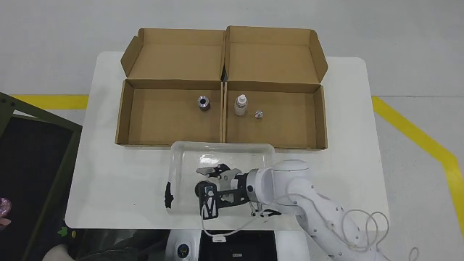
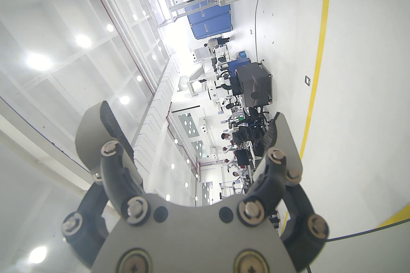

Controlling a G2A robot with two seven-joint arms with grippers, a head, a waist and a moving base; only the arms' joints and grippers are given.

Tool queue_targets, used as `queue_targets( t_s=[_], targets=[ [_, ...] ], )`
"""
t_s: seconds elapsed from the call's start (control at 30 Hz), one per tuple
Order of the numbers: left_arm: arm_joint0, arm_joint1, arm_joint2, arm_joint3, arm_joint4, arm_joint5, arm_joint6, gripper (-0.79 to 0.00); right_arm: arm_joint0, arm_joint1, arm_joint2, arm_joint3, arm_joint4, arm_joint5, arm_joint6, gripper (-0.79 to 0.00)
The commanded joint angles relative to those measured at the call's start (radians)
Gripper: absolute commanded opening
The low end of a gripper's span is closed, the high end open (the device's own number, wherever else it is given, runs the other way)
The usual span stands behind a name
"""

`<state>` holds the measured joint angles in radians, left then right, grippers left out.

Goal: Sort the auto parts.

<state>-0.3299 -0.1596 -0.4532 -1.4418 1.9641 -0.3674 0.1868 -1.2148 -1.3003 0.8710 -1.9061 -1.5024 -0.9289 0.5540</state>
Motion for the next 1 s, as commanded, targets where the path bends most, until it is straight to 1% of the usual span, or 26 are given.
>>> queue_targets(
  t_s=[0.0, 0.13, 0.3, 0.37, 0.63, 0.97],
  targets=[
    [0.0, 0.0, 0.0, 0.0, 0.0, 0.0, 0.0, 0.0, 0.0, 0.001, -0.006, 0.009, -0.005, 0.002, -0.006, -0.292],
    [0.0, 0.0, 0.0, 0.0, 0.0, 0.0, 0.0, 0.0, 0.002, 0.004, -0.019, 0.025, -0.011, 0.004, -0.016, -0.274],
    [0.0, 0.0, 0.0, 0.0, 0.0, 0.0, 0.0, 0.0, 0.012, 0.006, -0.032, 0.052, -0.016, 0.013, -0.025, -0.277],
    [0.0, 0.0, 0.0, 0.0, 0.0, 0.0, 0.0, 0.0, 0.017, 0.006, -0.039, 0.062, -0.017, 0.016, -0.028, -0.265],
    [0.0, 0.0, 0.0, 0.0, 0.0, 0.0, 0.0, 0.0, 0.054, -0.001, -0.079, 0.136, -0.019, 0.043, -0.043, -0.24],
    [0.0, 0.0, 0.0, 0.0, 0.0, 0.0, 0.0, 0.0, 0.105, -0.013, -0.129, 0.214, -0.01, 0.062, -0.062, -0.243]
  ],
)
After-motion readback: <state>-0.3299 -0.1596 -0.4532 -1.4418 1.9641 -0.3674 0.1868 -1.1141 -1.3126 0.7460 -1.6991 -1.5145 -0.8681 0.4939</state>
